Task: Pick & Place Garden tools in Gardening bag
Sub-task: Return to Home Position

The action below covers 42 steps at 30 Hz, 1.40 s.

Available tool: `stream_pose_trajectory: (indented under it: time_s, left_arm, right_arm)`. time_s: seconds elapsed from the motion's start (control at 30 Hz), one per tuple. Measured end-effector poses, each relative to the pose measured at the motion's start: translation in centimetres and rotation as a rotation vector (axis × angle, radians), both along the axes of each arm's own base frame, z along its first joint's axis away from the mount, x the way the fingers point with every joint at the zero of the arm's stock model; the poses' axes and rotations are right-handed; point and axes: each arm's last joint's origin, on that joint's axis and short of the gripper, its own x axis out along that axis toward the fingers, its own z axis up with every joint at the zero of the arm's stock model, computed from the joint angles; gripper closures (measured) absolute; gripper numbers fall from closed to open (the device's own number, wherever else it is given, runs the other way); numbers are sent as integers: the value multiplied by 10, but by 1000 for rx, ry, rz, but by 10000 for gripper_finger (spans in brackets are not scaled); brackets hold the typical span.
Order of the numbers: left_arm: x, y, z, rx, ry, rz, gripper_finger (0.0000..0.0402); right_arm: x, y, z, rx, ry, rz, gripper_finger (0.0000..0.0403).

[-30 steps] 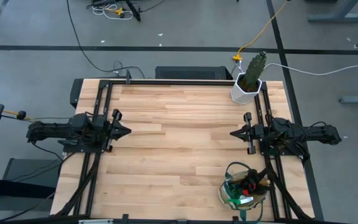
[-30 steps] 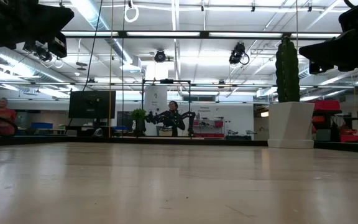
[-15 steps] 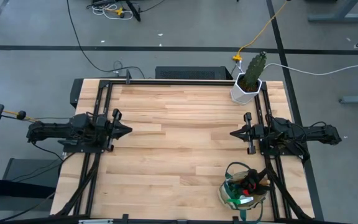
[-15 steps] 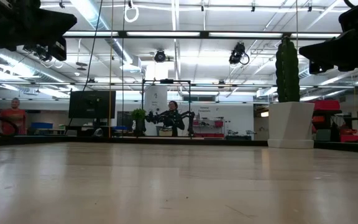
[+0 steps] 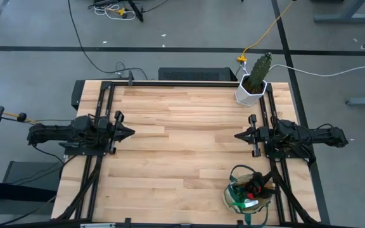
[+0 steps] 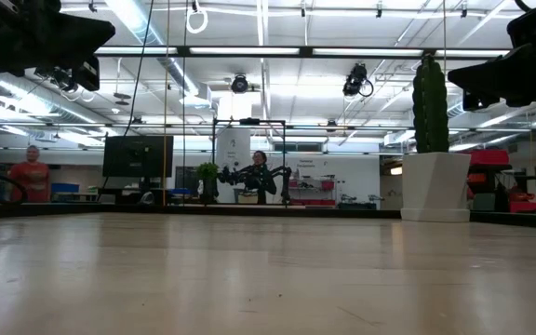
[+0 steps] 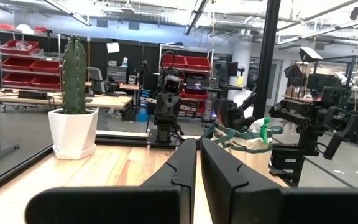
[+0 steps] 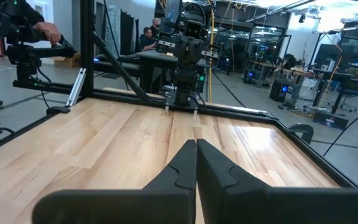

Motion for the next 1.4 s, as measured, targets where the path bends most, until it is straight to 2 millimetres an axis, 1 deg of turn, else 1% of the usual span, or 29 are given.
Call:
stream_pose_trajectory:
  time_s: [0.07, 0.13, 0.23, 0.37, 0.5, 0.77, 1.03, 1.23, 1.4]
  left_arm:
    - [1, 0, -2, 0, -10, 0, 372]
    - [3, 0, -10, 0, -15, 1, 372]
    - [2, 0, -8, -30, -34, -7, 372]
    - [2, 0, -7, 12, -45, 3, 372]
    - [2, 0, -8, 16, -38, 4, 372]
    - [5, 0, -19, 10, 84, 2, 372]
    - [5, 0, -28, 10, 170, 1, 372]
    - [5, 0, -29, 14, 189, 2, 372]
    - [5, 0, -30, 62, 194, 8, 372]
  right_arm:
    - [0, 0, 0, 0, 0, 0, 394]
    - [0, 0, 0, 0, 0, 0, 394]
    - [0, 0, 0, 0, 0, -1, 394]
    - [0, 0, 0, 0, 0, 0, 394]
    - [0, 0, 0, 0, 0, 0, 394]
    - [0, 0, 0, 0, 0, 0, 394]
    - [0, 0, 0, 0, 0, 0, 394]
    - [0, 0, 0, 0, 0, 0, 394]
    - [0, 0, 0, 0, 0, 0, 394]
